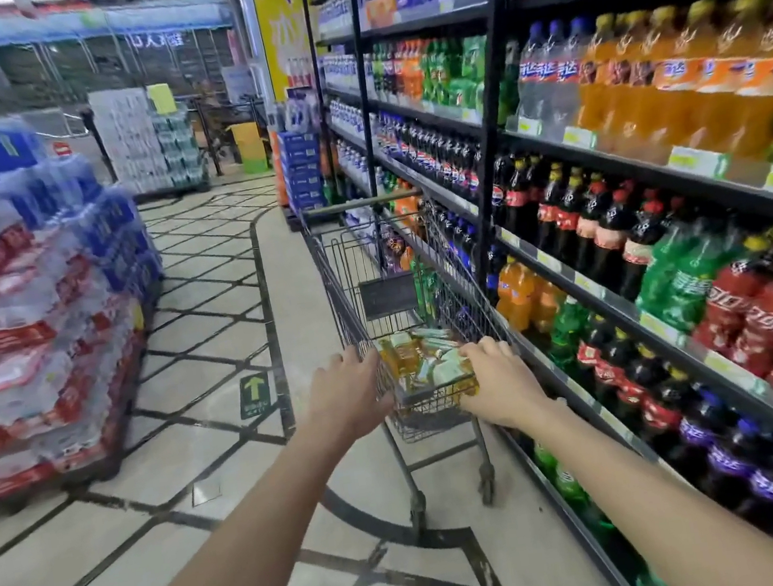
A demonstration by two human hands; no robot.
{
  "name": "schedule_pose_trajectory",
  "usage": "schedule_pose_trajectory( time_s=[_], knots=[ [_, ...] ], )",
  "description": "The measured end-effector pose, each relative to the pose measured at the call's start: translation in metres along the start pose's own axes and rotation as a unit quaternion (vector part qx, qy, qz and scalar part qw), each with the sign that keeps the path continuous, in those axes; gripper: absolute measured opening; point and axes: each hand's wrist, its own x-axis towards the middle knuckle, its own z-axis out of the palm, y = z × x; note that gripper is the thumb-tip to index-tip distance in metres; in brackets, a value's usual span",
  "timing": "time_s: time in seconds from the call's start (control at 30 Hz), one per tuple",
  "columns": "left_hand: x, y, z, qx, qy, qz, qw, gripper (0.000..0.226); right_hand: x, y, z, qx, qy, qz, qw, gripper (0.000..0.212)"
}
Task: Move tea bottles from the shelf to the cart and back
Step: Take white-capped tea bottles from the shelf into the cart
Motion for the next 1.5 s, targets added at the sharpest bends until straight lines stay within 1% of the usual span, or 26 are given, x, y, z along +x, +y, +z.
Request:
schedule_pose_trajectory(
  time_s=[0.2,0.33,0.47,0.57,0.7,0.9,1.13,1.3,1.4,1.5],
  knots=[
    [0.081,-0.025,0.022,0.004,-0.016,0.022,1.000,0.059,0.082,0.004,0.026,0.010,-0.015,0.028,0.999,0.069],
    [0.144,-0.045,0.035,0.007,-0.026,0.035,0.999,0.056,0.150,0.009,0.039,0.010,-0.030,0.041,0.999,0.067],
    [0.202,-0.067,0.045,0.023,-0.047,0.044,0.998,0.060,0.215,0.006,0.055,0.035,-0.047,0.053,0.997,0.069],
    [0.239,-0.084,0.054,0.018,-0.055,0.042,0.997,0.058,0.257,0.001,0.070,0.038,-0.061,0.060,0.996,0.071],
    [0.278,-0.100,0.071,0.016,-0.077,0.050,0.996,0.060,0.292,-0.004,0.088,0.049,-0.079,0.077,0.993,0.068],
    [0.349,-0.125,0.098,-0.010,-0.107,0.074,0.991,0.061,0.349,0.001,0.110,0.058,-0.096,0.128,0.985,0.075],
    [0.446,-0.164,0.120,-0.039,-0.132,0.129,0.982,0.049,0.424,-0.013,0.130,0.070,-0.108,0.194,0.973,0.076],
    [0.505,-0.194,0.135,-0.042,-0.153,0.164,0.974,0.058,0.479,-0.029,0.142,0.069,-0.107,0.228,0.965,0.072],
    [0.534,-0.207,0.147,-0.043,-0.158,0.181,0.970,0.061,0.501,-0.034,0.152,0.089,-0.101,0.249,0.959,0.074],
    [0.555,-0.213,0.158,-0.048,-0.180,0.194,0.963,0.061,0.514,-0.033,0.160,0.102,-0.102,0.270,0.952,0.075]
  ],
)
